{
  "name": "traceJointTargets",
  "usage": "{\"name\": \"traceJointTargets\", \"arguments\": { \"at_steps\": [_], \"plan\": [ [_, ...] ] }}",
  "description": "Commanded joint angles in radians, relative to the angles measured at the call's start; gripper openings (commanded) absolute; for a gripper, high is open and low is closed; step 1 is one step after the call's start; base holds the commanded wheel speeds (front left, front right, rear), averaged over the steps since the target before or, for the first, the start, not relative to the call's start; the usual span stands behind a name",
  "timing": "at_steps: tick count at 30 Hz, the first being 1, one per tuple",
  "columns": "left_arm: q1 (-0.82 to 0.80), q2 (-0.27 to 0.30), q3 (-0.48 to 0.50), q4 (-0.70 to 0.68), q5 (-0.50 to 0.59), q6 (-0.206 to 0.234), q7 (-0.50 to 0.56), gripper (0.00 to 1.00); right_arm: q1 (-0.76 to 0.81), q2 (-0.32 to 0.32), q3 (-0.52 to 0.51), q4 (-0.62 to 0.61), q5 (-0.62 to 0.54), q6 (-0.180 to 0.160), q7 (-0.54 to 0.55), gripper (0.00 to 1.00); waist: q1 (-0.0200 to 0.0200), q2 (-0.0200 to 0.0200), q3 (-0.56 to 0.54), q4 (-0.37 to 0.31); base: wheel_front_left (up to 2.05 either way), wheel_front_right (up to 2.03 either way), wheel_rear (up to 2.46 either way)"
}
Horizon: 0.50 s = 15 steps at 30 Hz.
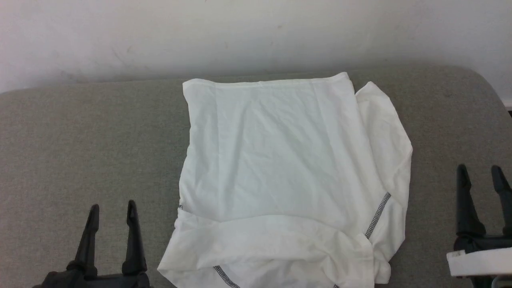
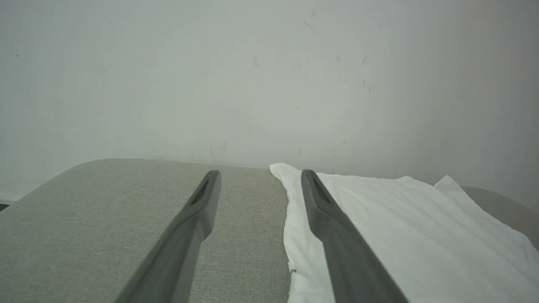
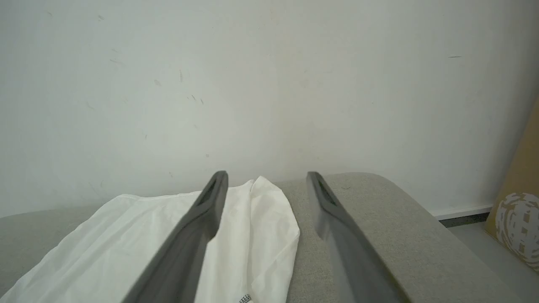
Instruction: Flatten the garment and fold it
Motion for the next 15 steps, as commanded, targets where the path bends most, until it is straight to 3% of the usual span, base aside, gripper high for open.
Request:
{"name": "traceJointTargets", "arguments": {
  "at_steps": [1,9,15],
  "plan": [
    [-0.015,-0.005,0.007,-0.006,0.015,-0.008,-0.005,1.0,-0.029,0.002,-0.006,-0.007,0.003,-0.001,0.007,1.0,0.0,0.0,0.02,-0.004,0.0,0.0,0.0],
    [-0.073,-0.04,0.013,-0.041,0.033,-0.055,-0.005,1.0,-0.333,-0.018,-0.018,-0.06,-0.03,-0.001,0.217,1.0,0.0,0.0,0.13,-0.01,0.0,0.0,0.0],
    [-0.13,-0.032,0.022,-0.047,0.044,-0.088,-0.005,1.0,-0.645,-0.136,-0.043,0.023,0.039,-0.001,0.445,1.0,0.0,0.0,0.24,0.012,0.0,0.0,0.0]
  ]
}}
